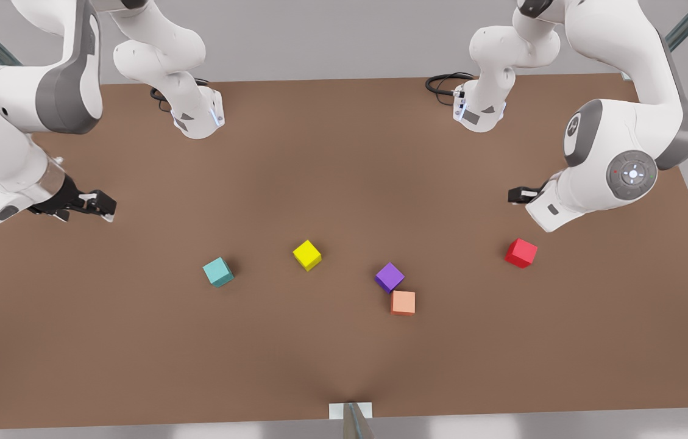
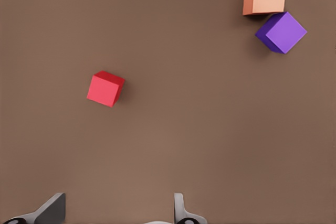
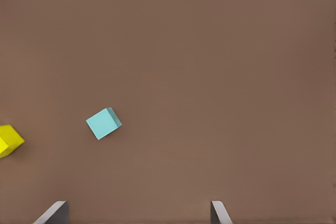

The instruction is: Pick up red wooden cube and pass to hand red wooden cube and place in blue wooden cube

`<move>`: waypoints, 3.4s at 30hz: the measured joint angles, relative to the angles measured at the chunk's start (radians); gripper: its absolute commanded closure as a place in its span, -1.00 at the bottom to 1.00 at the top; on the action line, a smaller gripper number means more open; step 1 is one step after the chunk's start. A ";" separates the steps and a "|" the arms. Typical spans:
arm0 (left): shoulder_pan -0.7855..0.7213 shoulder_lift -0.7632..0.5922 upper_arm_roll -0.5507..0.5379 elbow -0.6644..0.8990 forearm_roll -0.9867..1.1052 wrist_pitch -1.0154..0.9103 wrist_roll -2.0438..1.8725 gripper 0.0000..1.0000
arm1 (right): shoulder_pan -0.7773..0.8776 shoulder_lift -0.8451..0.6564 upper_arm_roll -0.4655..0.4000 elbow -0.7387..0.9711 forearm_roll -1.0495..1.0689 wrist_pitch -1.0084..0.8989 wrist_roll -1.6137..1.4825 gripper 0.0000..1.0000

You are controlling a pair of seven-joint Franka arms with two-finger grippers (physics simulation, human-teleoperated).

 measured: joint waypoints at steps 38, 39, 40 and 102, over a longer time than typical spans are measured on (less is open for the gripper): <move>0.090 0.208 0.211 -0.598 -0.222 0.896 -0.443 -1.00 | 0.020 0.016 0.004 0.003 0.007 -0.054 0.004 -1.00; 0.090 0.211 0.211 -0.601 -0.224 0.905 -0.457 -1.00 | 0.023 0.016 0.004 0.003 0.007 -0.055 0.005 -1.00; 0.090 0.214 0.211 -0.603 -0.227 0.914 -0.470 -1.00 | 0.025 0.016 0.004 0.003 0.006 -0.056 0.005 -1.00; 0.006 0.810 -0.623 0.384 -0.790 0.625 -0.196 -0.28 | -0.046 0.532 0.021 -0.071 1.198 0.004 -1.075 -1.00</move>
